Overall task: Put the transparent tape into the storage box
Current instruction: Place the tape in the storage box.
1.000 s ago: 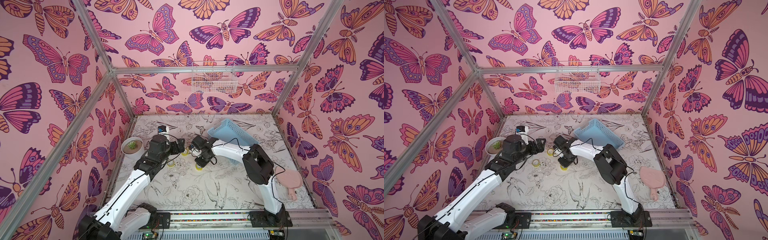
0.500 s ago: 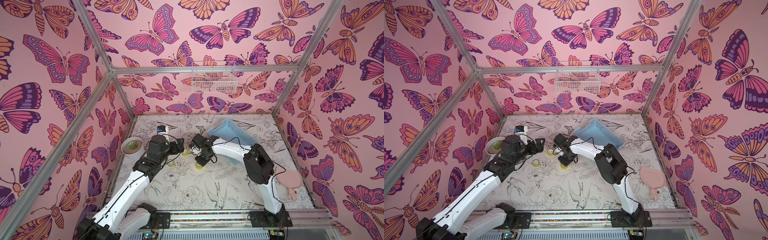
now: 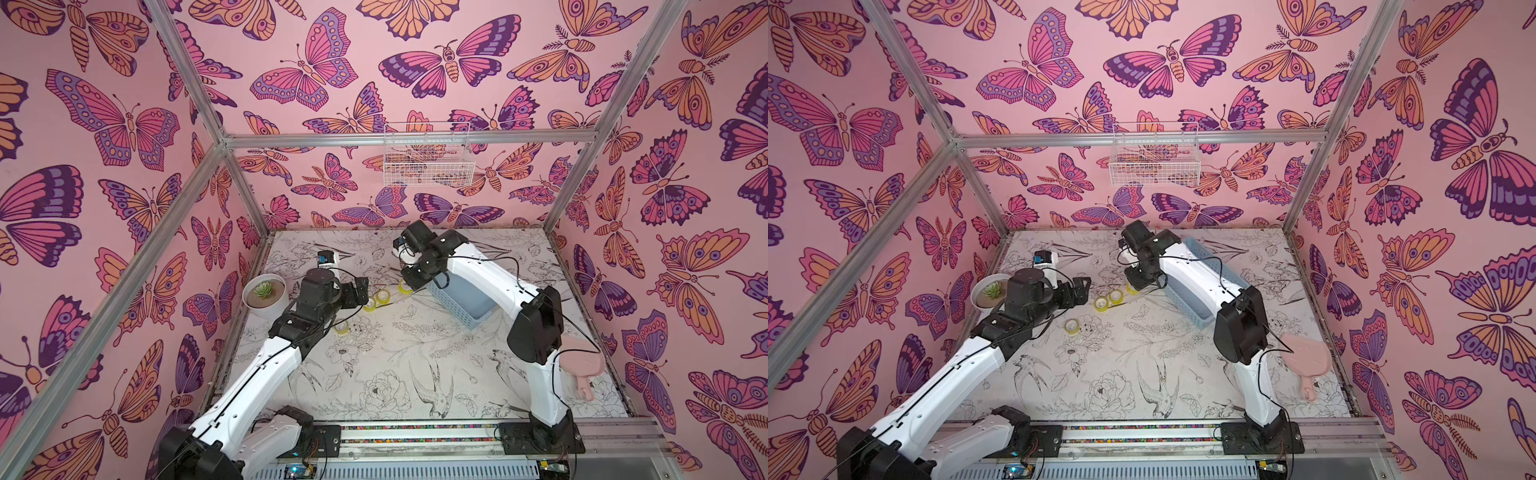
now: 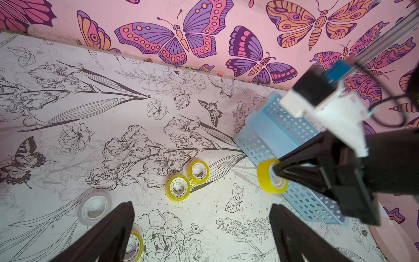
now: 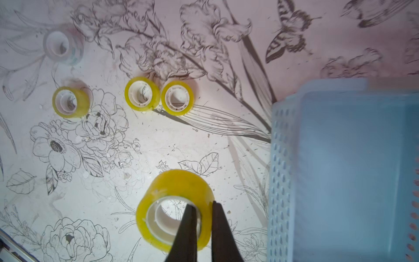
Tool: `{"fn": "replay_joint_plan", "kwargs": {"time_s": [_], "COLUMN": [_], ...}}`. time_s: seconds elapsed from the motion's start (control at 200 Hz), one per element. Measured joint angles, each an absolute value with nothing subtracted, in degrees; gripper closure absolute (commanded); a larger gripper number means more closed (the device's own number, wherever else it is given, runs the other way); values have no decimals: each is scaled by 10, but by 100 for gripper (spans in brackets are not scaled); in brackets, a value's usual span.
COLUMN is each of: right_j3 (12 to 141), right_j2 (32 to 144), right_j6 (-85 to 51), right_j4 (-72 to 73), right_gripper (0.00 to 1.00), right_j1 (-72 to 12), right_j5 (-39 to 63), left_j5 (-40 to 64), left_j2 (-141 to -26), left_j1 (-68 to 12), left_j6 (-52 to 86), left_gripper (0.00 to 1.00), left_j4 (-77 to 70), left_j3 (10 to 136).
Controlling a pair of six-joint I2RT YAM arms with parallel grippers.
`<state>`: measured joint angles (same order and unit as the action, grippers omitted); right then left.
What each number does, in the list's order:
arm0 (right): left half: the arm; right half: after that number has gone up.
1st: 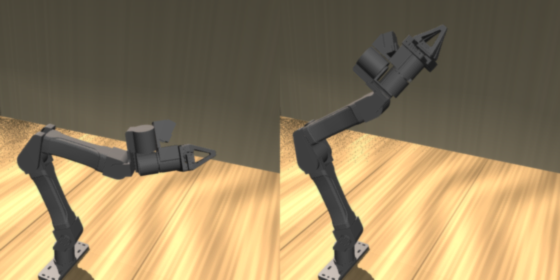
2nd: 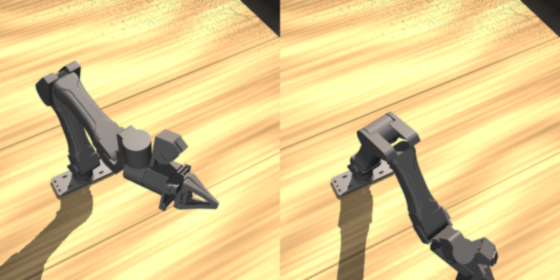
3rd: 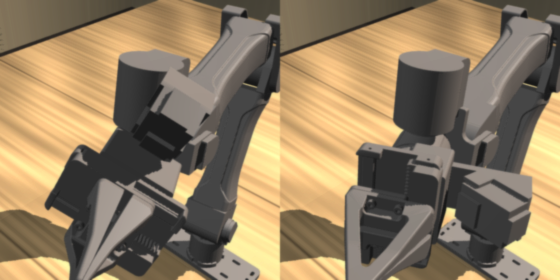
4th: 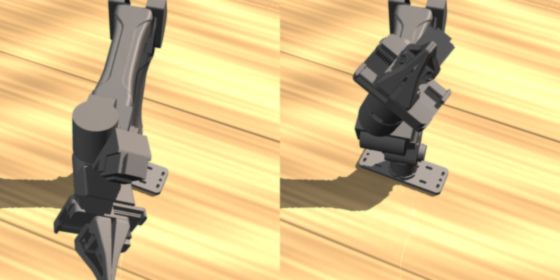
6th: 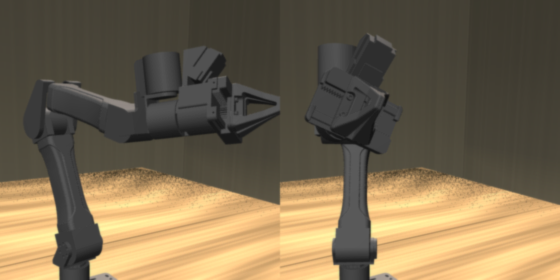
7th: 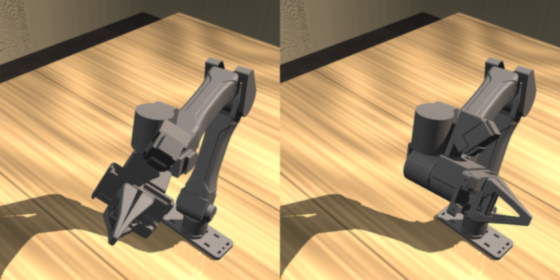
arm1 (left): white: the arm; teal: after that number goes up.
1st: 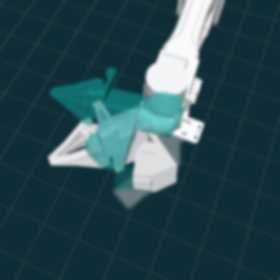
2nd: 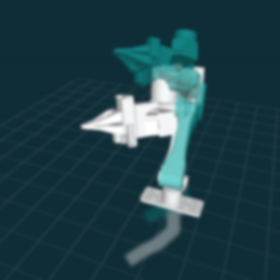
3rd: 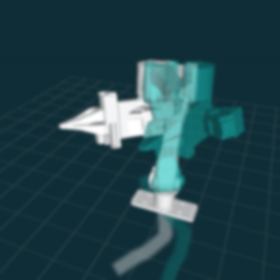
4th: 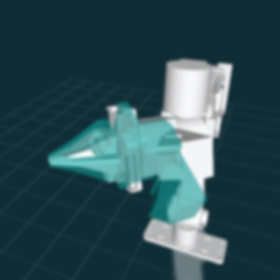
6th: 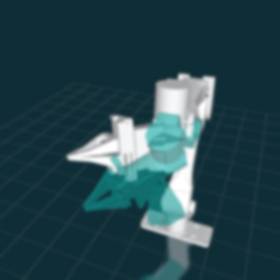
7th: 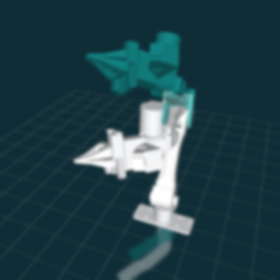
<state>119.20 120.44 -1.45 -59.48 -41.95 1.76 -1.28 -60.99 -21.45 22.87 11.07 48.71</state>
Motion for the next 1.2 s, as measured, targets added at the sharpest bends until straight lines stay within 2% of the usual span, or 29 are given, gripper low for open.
{"fn": "replay_joint_plan", "kwargs": {"time_s": [0.336,0.516,0.811,1.202], "right_j3": [1218,1261,1299,1301], "right_j2": [1205,1260,1377,1406], "right_j6": [-32,-43,-47,-60], "right_j4": [-613,-604,-588,-554], "right_gripper": [100,100,100,100], "right_j1": [-310,-263,-245,-214], "right_j5": [-17,-19,-19,-45], "left_j5": [5,18,30,37], "left_j2": [-664,-685,-703,-730], "left_j1": [-215,-215,-215,-215], "left_j6": [218,217,216,215], "left_gripper": [0,0,0,0], "left_j4": [109,108,107,105], "left_j3": [520,523,536,548]}}
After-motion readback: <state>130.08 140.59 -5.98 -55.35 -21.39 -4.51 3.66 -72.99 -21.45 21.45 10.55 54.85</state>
